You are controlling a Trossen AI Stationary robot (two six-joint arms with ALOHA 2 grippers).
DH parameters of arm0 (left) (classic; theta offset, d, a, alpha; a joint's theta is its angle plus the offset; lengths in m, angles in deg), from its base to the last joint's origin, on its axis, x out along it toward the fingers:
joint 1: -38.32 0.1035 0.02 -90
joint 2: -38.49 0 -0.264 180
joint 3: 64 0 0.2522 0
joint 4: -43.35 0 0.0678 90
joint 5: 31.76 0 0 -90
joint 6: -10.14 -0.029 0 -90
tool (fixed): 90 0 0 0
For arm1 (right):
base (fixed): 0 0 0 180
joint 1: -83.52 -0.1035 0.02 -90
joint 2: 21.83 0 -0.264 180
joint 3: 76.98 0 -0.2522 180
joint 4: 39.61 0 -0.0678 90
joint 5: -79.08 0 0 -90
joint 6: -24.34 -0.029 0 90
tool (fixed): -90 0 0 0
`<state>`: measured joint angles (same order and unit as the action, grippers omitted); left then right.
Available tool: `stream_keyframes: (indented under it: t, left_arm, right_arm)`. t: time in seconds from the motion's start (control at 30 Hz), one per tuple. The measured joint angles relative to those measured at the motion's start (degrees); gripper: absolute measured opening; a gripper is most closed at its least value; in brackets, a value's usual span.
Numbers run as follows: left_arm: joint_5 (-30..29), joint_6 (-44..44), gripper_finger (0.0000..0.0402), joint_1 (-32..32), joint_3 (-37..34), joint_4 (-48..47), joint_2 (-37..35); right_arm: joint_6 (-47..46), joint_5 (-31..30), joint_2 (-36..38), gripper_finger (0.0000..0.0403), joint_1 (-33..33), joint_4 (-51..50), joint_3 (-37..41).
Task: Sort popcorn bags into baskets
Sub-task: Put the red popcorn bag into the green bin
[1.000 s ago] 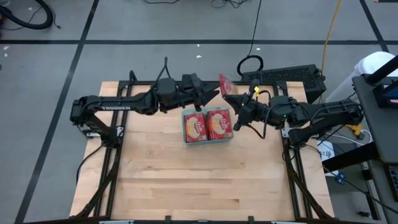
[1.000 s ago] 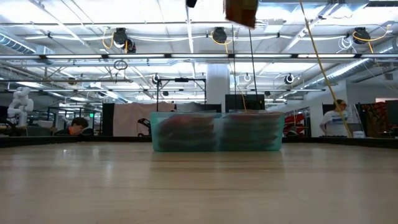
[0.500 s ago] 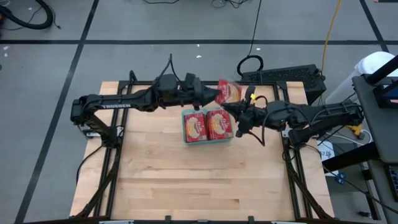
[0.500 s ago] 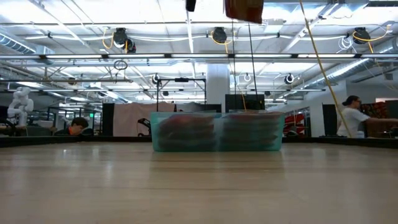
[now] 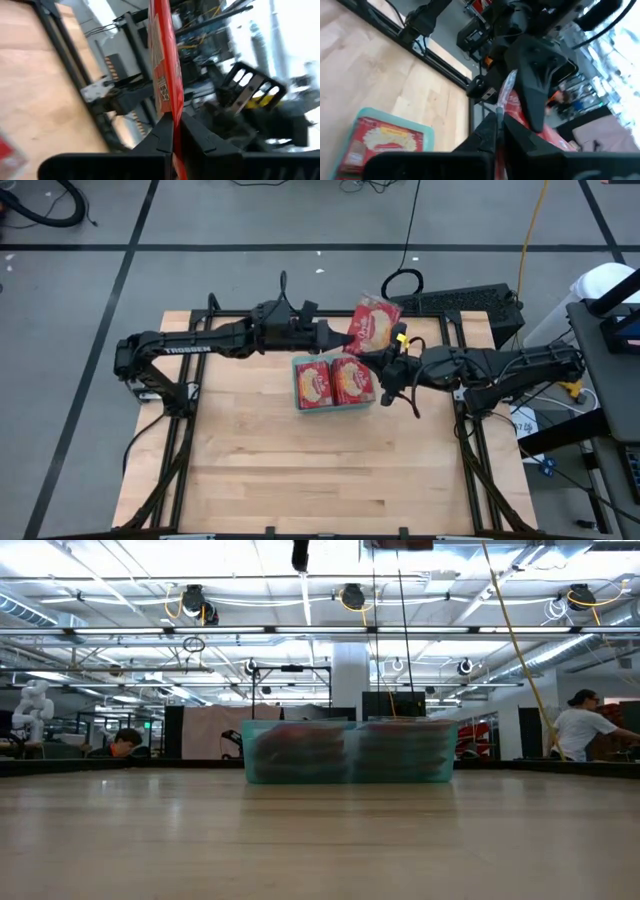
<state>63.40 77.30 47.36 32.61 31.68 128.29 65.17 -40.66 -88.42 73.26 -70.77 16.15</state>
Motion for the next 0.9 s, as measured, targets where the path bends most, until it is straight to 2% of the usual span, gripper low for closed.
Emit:
stream_keyframes:
  t: [0.1, 0.23, 0.47, 0.7, 0.9]
  left_arm:
    - [2.3, -4.7, 0.0015, 1.3, 0.0, -2.5, 0.0]
    - [7.1, -12.7, 0.0009, 3.1, 0.0, -2.7, -0.2]
    - [15.3, -23.2, 0.0008, 6.5, 0.0, -11.6, -0.8]
    - [22.9, -39.9, 0.0008, 7.0, 0.1, -26.3, -3.6]
    - [22.9, -51.6, 0.0008, 5.0, 0.1, -41.9, -5.9]
  right_arm:
    - [-5.9, 0.0, 0.2, 0.0035, 0.0, -1.6, 0.0]
    - [-19.1, 0.3, 0.4, 0.0078, 0.0, -6.3, 0.0]
    - [-45.0, 11.4, 0.3, 0.0138, 0.3, -12.3, 0.0]
    - [-75.1, 26.9, 0.1, 0.0166, 4.0, -9.6, 0.0]
    - [-88.2, 44.5, -3.9, 0.0171, 10.0, -5.6, -3.8]
